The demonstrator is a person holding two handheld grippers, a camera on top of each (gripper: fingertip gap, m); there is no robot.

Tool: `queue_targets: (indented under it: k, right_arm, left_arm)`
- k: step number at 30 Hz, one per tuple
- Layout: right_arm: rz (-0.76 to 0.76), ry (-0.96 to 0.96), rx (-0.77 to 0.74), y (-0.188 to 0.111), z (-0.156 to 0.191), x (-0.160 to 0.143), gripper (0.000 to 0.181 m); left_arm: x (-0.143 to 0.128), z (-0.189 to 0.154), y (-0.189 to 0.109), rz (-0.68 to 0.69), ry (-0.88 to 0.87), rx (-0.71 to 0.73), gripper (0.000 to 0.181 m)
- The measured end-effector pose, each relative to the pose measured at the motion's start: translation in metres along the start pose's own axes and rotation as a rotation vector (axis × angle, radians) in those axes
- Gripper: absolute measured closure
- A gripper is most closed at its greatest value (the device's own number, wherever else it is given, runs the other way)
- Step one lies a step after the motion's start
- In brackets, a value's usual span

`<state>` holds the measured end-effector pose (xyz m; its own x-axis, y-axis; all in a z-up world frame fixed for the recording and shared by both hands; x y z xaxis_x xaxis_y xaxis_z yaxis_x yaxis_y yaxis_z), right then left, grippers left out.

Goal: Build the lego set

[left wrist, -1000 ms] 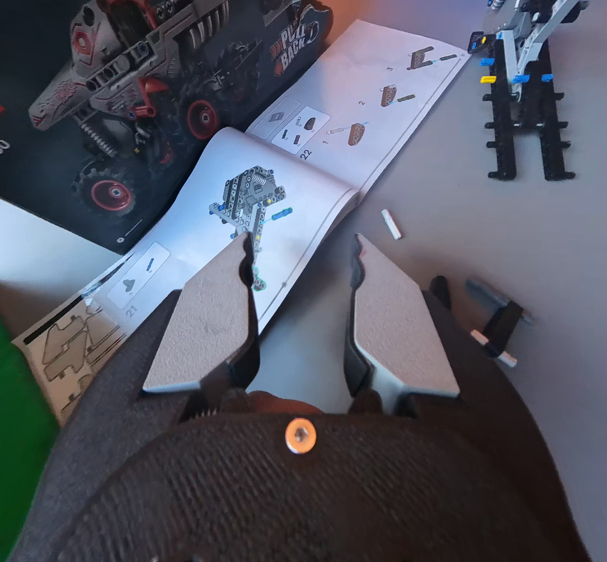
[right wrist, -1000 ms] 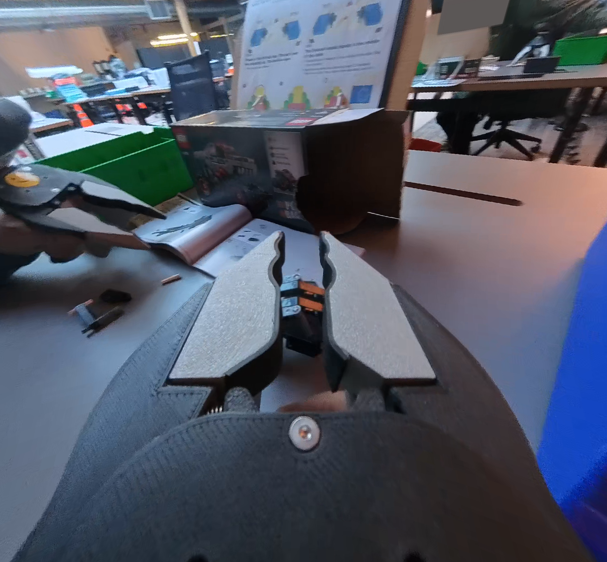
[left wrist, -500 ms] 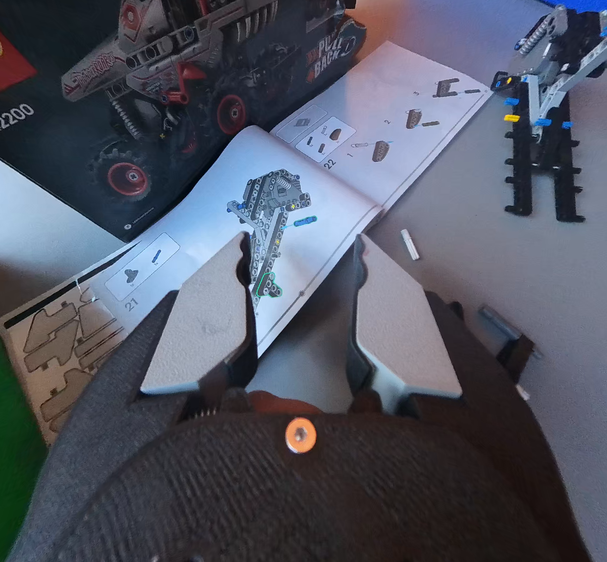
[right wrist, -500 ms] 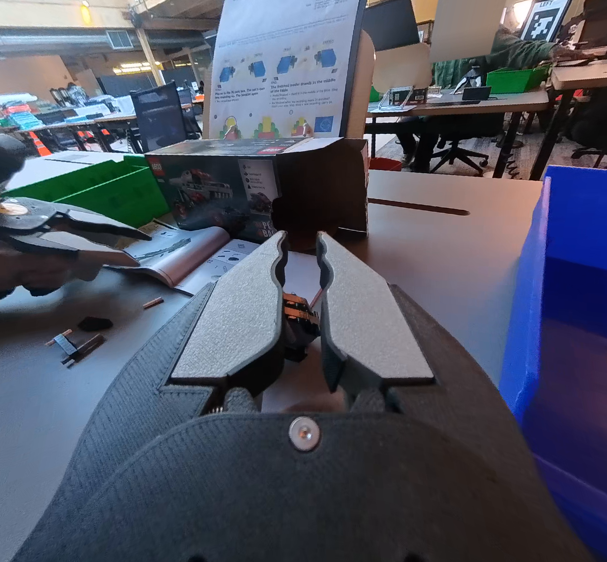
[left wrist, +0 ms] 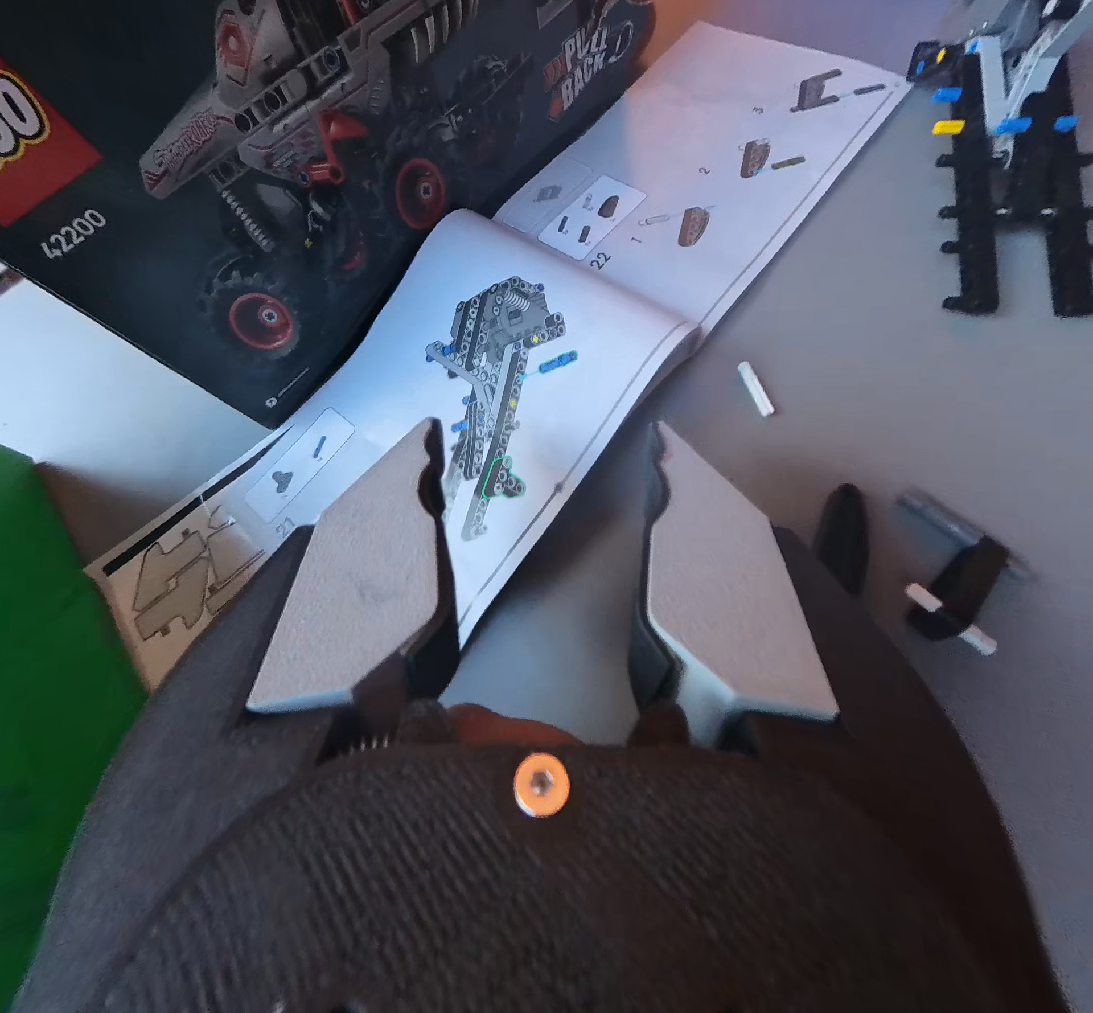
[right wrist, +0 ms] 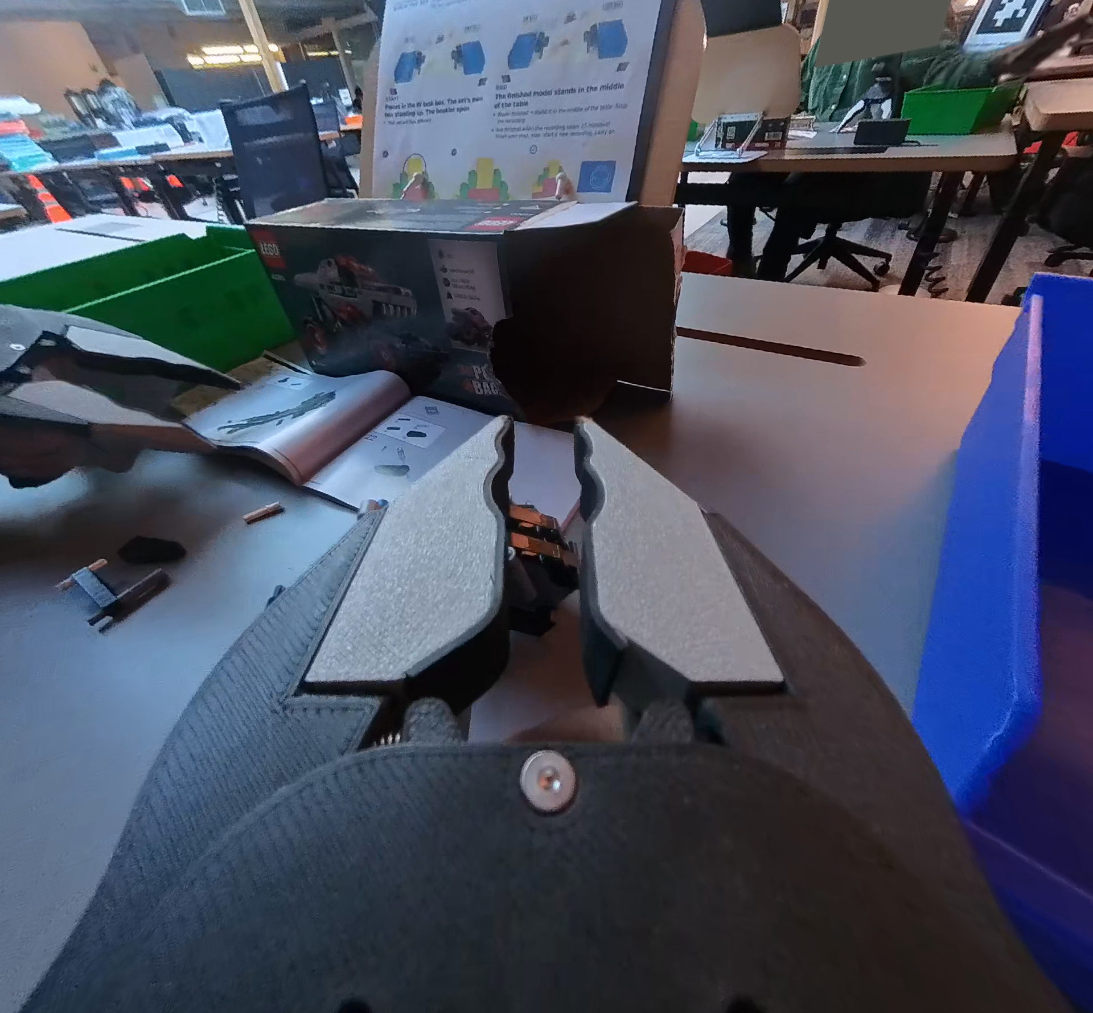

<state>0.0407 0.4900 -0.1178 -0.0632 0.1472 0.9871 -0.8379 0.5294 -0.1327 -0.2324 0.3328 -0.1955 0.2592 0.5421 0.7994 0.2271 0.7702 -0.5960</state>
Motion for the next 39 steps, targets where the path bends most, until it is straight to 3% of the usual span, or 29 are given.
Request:
queue_targets:
  k: [9,17,20,24,27,30,39]
  right_arm:
    - [0.007,0.014,-0.043,0.004,-0.014,-0.005,0.163]
    - [-0.013,0.017,-0.013,0.005,-0.014,-0.005,0.156]
    - [-0.016,0.004,-0.031,0.005,-0.016,-0.006,0.156]
    - [-0.013,0.002,-0.039,0.006,-0.018,-0.007,0.156]
    - [-0.012,-0.004,-0.048,0.006,-0.019,-0.007,0.157]
    - [-0.007,-0.005,-0.050,0.008,-0.020,-0.009,0.157]
    - [-0.002,-0.020,-0.047,0.010,-0.018,-0.011,0.156]
  left_arm:
    - [0.004,-0.022,-0.009,-0.007,-0.002,-0.075,0.113]
    - [0.000,-0.022,-0.014,0.009,-0.043,-0.085,0.111]
    - [-0.003,-0.021,-0.014,0.026,-0.086,-0.082,0.137]
    - [-0.003,-0.026,-0.014,0.033,-0.100,-0.109,0.119]
    - [-0.004,-0.035,-0.012,0.044,-0.095,-0.140,0.125]
    - [-0.004,-0.049,-0.011,0.051,-0.085,-0.202,0.119]
    - [0.002,-0.050,-0.017,0.021,-0.078,-0.188,0.118]
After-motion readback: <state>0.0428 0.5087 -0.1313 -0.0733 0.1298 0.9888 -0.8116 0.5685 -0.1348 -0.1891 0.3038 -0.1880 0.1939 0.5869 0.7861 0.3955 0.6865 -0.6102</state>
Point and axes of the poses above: each gripper's, where its closed fingertips meet, y out along the fingers, x out of its top, z = x × y across the jaws, the point moved 2 cm from there along -y, back along the fingers, and after that the axes turned 7 degrees about -x, right-handed, at the moved point
